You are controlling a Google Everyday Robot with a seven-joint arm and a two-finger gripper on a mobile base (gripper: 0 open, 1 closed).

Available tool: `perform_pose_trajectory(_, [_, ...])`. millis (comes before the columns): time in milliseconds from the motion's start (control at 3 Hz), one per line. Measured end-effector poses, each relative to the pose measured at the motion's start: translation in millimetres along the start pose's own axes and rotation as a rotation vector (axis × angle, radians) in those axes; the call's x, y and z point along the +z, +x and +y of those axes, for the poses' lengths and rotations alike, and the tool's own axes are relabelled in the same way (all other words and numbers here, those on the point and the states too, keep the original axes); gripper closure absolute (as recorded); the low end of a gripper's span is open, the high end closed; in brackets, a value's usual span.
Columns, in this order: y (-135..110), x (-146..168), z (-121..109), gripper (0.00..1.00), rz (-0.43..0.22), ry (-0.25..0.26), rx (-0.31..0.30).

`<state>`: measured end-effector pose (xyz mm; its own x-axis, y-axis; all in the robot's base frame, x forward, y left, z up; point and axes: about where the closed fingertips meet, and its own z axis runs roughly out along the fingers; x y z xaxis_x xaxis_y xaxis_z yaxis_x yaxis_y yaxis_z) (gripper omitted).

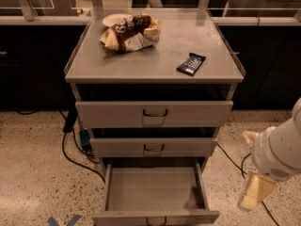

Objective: Close bottom drawer

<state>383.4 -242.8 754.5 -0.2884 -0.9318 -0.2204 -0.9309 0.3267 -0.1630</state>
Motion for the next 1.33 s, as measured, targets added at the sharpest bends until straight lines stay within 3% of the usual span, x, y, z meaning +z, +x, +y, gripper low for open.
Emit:
perform_pose_trajectory(333, [8.9, 56.2, 14.5, 0.00, -0.026, -0.044, 0.018])
perform_pose_trajectory(667, [8.9, 56.2, 14.5, 0.00, -0.026, -0.044, 0.018])
perform_pose_trajectory(1000, [8.8, 56.2, 14.5, 0.15, -0.026, -0.044, 0.018])
perform_pose_trajectory(1333, [10.2, 58.7, 15.1, 0.45, -0.023, -0.043, 0.018])
